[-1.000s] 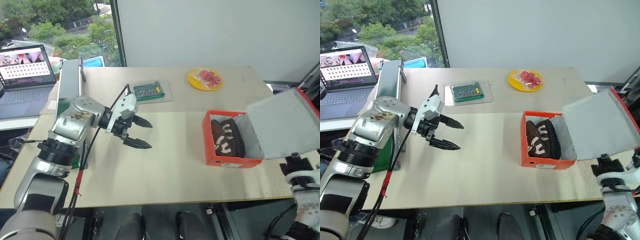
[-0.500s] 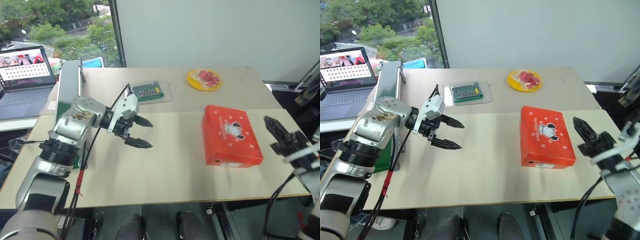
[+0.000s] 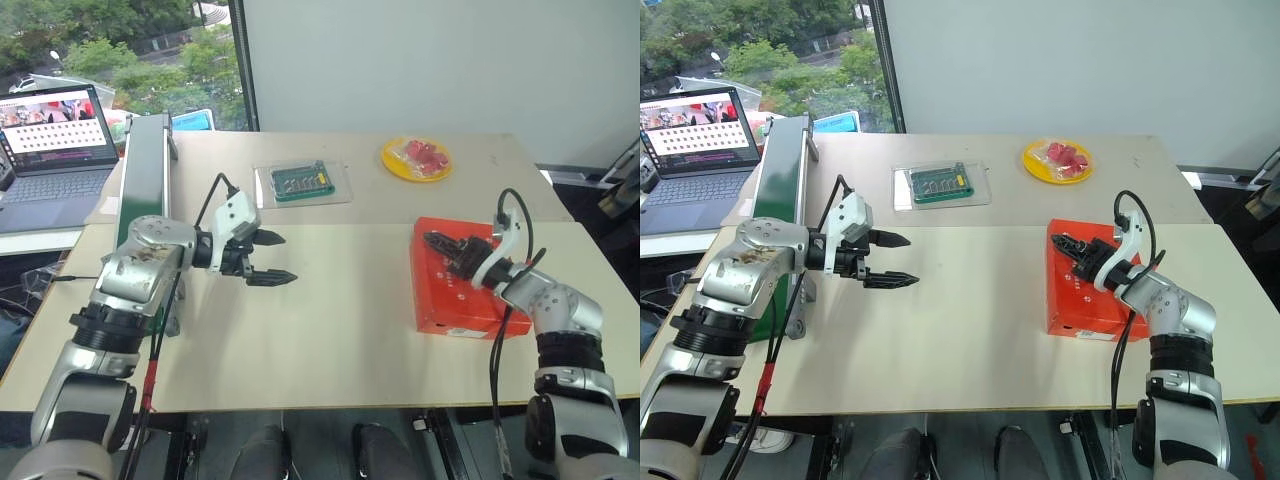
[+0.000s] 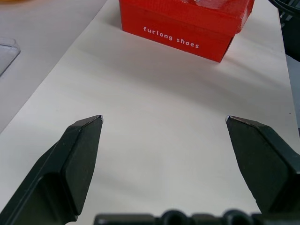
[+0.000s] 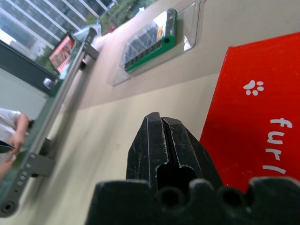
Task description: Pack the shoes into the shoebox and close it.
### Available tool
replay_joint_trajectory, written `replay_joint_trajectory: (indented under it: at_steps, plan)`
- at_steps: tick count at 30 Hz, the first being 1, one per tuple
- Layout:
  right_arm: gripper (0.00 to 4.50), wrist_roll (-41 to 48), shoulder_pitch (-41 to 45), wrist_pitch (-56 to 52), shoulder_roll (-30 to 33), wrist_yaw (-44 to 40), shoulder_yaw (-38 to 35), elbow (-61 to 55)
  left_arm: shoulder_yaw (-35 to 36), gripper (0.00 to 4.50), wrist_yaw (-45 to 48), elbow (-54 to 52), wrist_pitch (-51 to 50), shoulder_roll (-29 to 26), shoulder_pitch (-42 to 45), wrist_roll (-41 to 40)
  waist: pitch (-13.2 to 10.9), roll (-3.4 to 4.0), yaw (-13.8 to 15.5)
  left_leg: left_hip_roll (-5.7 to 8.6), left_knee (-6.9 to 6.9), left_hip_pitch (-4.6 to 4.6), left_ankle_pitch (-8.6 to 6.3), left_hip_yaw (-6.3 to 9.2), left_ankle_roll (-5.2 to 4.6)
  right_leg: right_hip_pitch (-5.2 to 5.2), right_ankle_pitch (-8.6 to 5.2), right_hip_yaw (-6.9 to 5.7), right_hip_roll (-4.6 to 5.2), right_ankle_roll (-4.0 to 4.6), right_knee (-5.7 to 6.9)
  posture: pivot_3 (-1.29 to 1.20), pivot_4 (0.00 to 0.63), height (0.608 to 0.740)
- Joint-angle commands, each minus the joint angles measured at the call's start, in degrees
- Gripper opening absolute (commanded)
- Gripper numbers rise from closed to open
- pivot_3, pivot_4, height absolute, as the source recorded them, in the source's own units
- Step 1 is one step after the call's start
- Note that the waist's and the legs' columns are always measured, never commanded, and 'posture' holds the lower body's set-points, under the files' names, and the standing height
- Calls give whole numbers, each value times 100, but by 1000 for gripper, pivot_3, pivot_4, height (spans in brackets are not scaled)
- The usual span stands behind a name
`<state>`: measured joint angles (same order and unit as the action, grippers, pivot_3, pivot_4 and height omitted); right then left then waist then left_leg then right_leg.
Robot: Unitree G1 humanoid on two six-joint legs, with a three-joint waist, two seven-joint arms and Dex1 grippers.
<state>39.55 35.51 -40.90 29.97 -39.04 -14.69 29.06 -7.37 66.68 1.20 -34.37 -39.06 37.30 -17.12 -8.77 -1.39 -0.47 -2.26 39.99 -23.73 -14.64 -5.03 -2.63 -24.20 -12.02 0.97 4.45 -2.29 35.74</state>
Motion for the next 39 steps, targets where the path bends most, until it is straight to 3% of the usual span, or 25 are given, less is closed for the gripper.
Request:
replay_joint_trajectory:
  at_steps: [1, 7, 12, 14, 17, 21, 24, 26, 32, 36, 39]
  plan:
    - [35, -426, -248, 80, -27, -2, 241, 50, 334, 4500, -268, -577, -289, -6, -206, -282, 9, -14, 3, 0, 0, 5, 0, 1, 0, 2, 0, 0, 1, 0, -1, 0, 150, 740]
    - [35, -959, -349, 143, 342, -11, 576, -1025, 328, 4500, -404, -686, -169, -5, -505, -327, 12, -19, 32, -2, -4, 22, 2, 4, 4, 0, -8, -1, -2, 10, 2, 0, 150, 740]
    - [35, -1606, -424, 515, 1417, -179, 748, -2659, 258, 4500, -710, -433, 448, 275, -586, -113, -3, 6, 69, 6, -6, -8, 2, 1, 4, -30, -9, 3, 5, 9, 4, 0, 150, 740]
    - [611, -1994, -621, 812, 1820, -235, 857, -3032, 172, 4500, -774, -461, 529, 372, -641, -66, -4, 7, 76, 8, -8, -13, 2, 0, 4, -36, -10, 3, 5, 7, 2, 0, 150, 740]
    - [1448, -1824, -975, 697, 1935, -242, 543, -3513, 196, 4500, -797, -498, 604, 488, -691, -138, -2, 1, 78, 4, -13, -10, 2, -1, 4, -31, -12, -2, -1, 8, -6, 0, 150, 740]
    - [2972, -1449, -1925, 763, 1777, -201, -304, -4161, 250, 4500, -951, -475, 1183, 734, -837, -41, -2, 2, 102, 6, -11, -2, 2, -2, 4, -21, -13, -1, 1, 9, -6, 0, 150, 740]
    - [4026, -1172, -2703, 876, 1429, -92, -979, -4455, 281, 4500, -1020, -811, 1067, 883, -1256, -287, -2, 2, 112, 7, -10, -2, 2, 2, 4, -19, -13, 2, 4, 9, -8, 0, 150, 740]
    - [4483, -960, -3149, 891, 1131, 7, -1372, -4726, 199, 4500, -1125, -1025, 1104, 911, -1561, -222, -2, 2, 113, 6, -11, -3, 2, 3, 4, -19, -14, 2, 4, 8, -10, 0, 150, 740]
    - [4483, -828, -3999, 1282, -4, 757, -1905, -5346, 327, 4500, -2361, -1322, 1740, 1492, -2212, 314, -1, 2, 109, 5, -10, 26, 1, 9, 4, 3, -14, 7, 4, 8, -1, 0, 150, 740]
    - [4483, -1253, -4691, 1842, -726, 972, -1469, -5315, 129, 4500, -2745, -1323, 2226, 1736, -2829, 653, 7, 12, 94, 6, -18, 42, 1, 5, 5, 4, -17, 18, 3, 13, 4, 0, 150, 740]
    - [4483, -1430, -5060, 2053, -873, 867, -1102, -5339, 103, 4500, -2574, -1184, 2480, 1680, -3204, 610, 7, 15, 51, 4, -27, 42, 0, 1, 6, -5, -27, 19, 3, 21, 8, 0, 150, 740]
